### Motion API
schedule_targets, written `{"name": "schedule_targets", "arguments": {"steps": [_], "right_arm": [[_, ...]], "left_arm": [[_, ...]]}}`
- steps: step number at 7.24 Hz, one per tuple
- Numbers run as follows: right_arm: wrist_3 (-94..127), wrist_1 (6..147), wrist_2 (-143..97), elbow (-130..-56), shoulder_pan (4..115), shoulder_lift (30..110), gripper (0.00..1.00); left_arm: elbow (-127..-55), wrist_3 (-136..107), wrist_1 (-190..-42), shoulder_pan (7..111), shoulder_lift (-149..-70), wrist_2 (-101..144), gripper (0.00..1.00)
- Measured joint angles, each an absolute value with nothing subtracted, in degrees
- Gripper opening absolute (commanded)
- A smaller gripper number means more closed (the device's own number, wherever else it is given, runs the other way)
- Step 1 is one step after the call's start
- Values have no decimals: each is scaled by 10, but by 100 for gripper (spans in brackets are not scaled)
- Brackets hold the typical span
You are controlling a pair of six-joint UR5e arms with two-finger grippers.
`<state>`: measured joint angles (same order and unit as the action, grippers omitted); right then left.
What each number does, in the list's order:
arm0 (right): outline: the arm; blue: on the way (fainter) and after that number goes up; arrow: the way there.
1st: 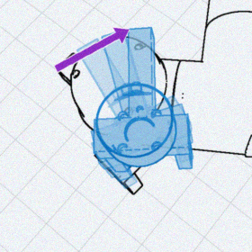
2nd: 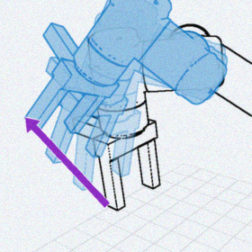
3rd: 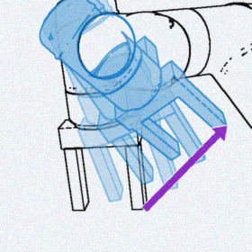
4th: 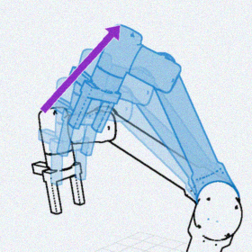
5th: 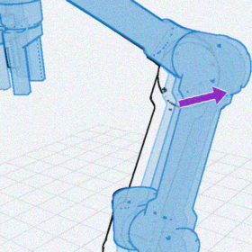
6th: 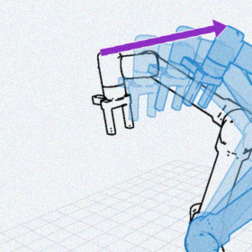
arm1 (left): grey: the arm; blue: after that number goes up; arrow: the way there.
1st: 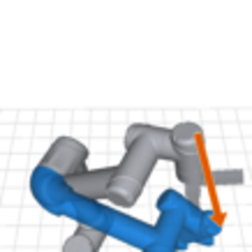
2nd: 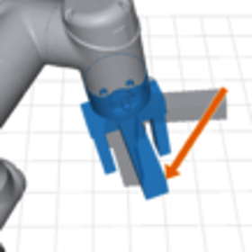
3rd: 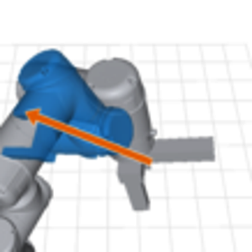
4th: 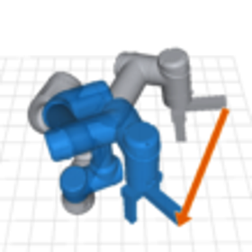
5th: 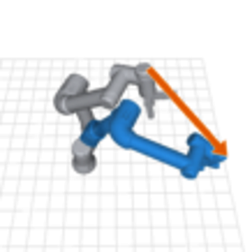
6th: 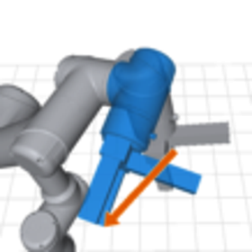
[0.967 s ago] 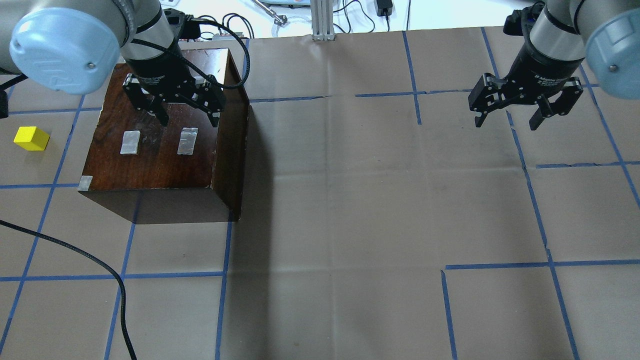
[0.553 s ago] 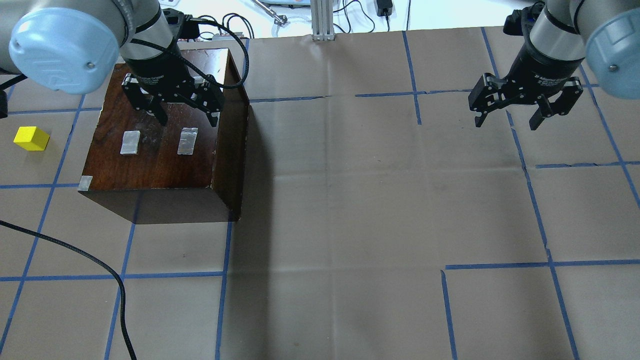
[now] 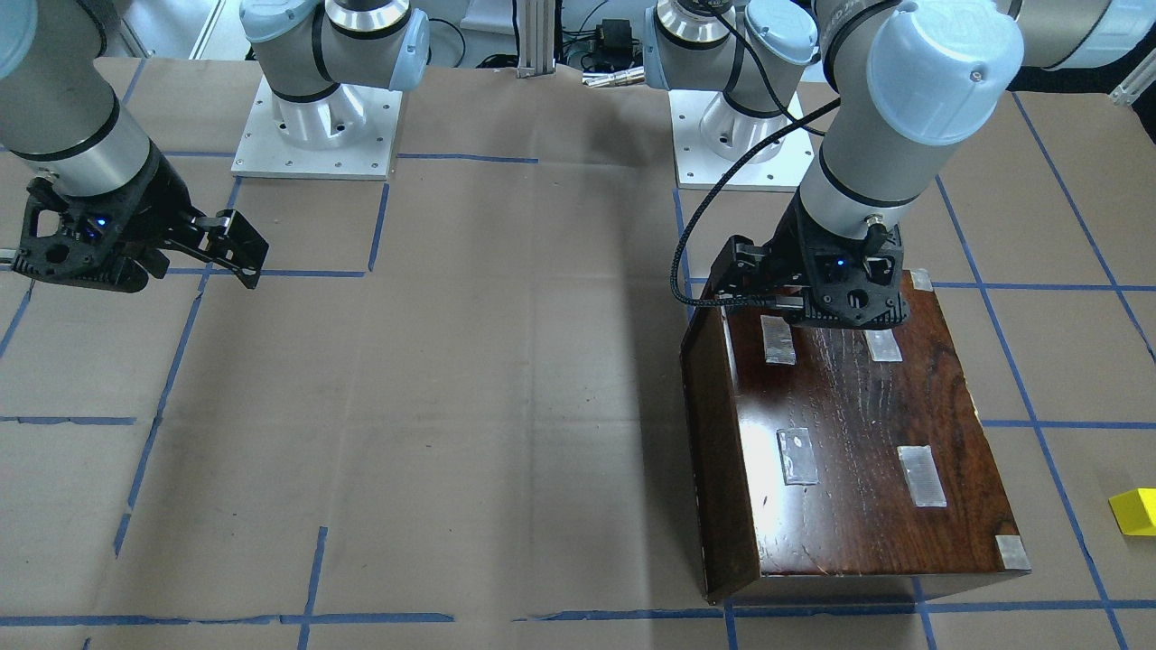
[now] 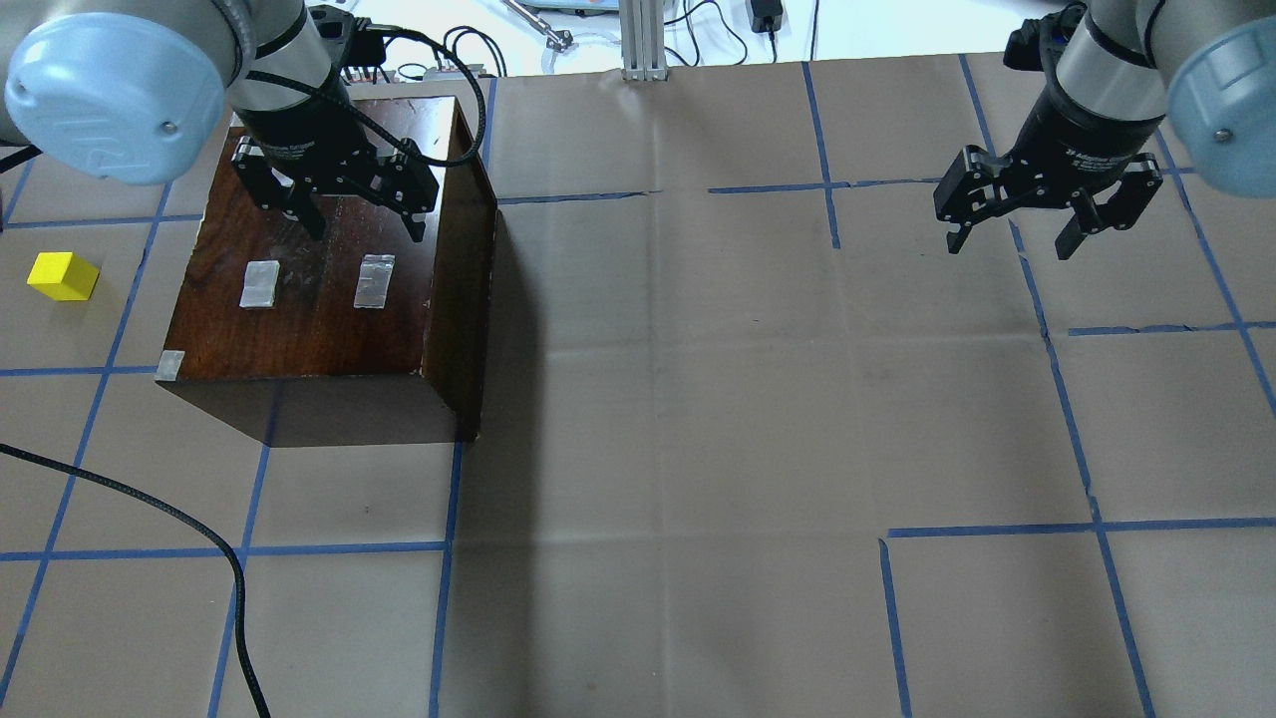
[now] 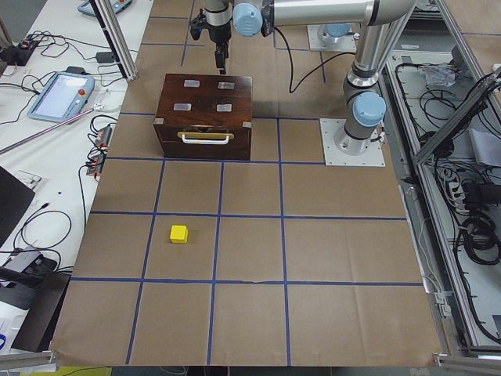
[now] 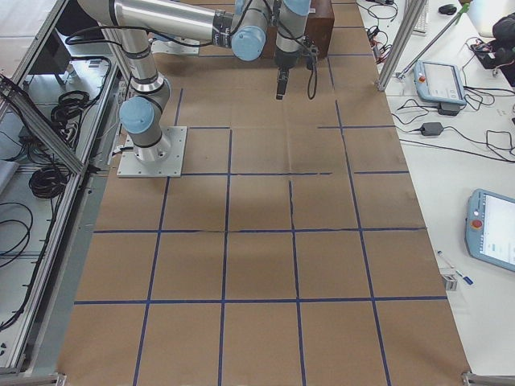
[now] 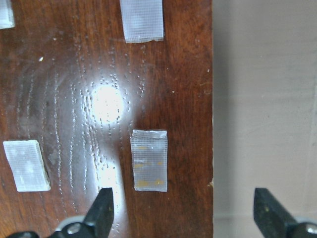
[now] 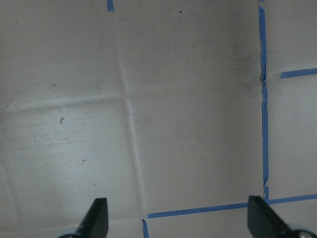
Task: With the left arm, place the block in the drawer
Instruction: 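Move the left gripper over the cabinet edge toward the drawer handle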
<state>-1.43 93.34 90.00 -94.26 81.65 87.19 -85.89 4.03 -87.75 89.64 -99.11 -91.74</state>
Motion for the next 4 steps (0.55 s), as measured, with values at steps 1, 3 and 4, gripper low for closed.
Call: {"name": "schedule_targets", "arguments": {"steps": [1,3,4], "right_arm": [[-14,933,900,-942,817,872,100],[-15,933,900,-943,816,872,100],[-15,933,900,-943,817,872,100]], "left_arm": [[-854,65,-876,880,-991,-918,99],[-849,129,-869,823,-993,-919,99],[-846,161,-866,786,-994,-919,99]]}}
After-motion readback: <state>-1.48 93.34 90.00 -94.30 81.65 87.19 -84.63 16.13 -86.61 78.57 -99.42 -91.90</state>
